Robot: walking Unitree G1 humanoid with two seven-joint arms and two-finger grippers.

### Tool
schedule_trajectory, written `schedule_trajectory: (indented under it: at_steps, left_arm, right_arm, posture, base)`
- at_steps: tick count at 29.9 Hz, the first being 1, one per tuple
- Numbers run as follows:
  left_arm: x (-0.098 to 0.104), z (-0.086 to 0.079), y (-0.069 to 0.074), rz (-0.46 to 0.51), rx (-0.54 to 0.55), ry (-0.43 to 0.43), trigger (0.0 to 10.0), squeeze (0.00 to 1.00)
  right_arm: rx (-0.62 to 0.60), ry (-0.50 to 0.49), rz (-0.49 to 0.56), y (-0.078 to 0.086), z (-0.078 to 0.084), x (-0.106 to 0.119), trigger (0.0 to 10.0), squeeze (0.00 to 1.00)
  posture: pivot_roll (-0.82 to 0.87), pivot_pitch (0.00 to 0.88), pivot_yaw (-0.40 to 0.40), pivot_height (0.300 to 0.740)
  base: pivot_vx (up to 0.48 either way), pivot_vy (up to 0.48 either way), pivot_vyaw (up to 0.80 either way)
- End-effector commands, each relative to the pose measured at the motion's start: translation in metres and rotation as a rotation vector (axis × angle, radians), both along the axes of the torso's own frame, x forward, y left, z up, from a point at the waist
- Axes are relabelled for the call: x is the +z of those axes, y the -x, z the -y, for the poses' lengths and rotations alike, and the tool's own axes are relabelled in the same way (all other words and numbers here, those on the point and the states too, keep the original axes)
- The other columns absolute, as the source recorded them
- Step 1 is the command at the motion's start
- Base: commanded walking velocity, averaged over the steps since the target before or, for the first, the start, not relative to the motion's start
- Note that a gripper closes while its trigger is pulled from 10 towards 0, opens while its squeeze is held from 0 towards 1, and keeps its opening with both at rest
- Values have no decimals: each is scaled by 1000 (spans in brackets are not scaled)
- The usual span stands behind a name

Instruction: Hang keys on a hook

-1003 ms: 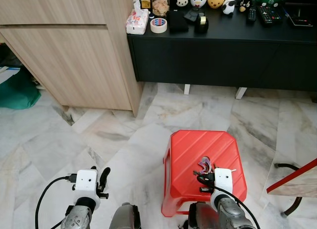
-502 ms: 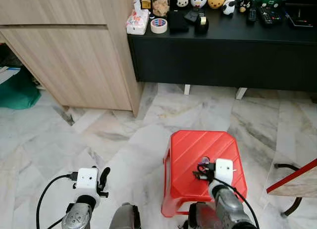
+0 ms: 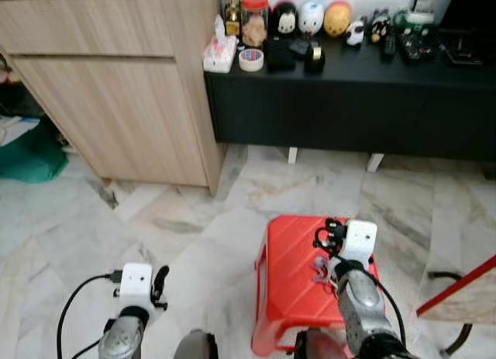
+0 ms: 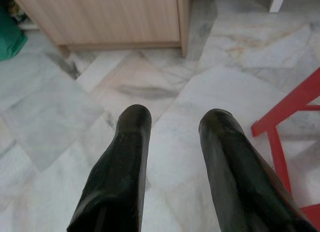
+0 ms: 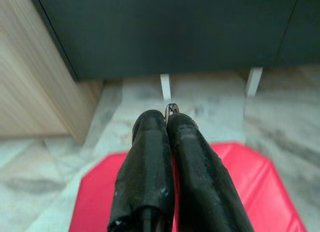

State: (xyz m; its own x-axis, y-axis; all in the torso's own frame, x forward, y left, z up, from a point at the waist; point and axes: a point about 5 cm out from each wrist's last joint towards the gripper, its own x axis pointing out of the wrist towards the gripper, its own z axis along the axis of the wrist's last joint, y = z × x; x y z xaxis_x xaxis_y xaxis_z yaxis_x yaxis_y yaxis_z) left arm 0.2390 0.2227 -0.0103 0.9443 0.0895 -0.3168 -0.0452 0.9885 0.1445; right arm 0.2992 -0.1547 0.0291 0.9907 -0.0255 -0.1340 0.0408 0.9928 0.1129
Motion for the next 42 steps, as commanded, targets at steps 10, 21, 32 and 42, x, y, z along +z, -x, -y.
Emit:
schedule_trajectory:
  at_steps: [10,21,32,42]
  left_arm:
    - [-50,-19,57,-321,141,-4,10000,0]
    - [-57,-18,63,-374,139,-10,10000,0]
    - [-61,-17,70,-405,147,-3,10000,0]
    - [-64,-10,70,-436,132,10,10000,0]
  right_arm:
    - [12,7,62,2,3,9,10000,0]
    - [12,3,56,-2,1,11,10000,0]
    - [3,2,45,-1,2,10,10000,0]
    - [-13,-21,27,-1,4,8,10000,0]
  posture:
    - [0,0,-20,674]
    - [-1,0,-15,740]
    - [0,0,-15,740]
    - [2,0,-25,740]
  base:
    - [0,0,0]
    - [0,0,0]
    - [0,0,0]
    - [0,0,0]
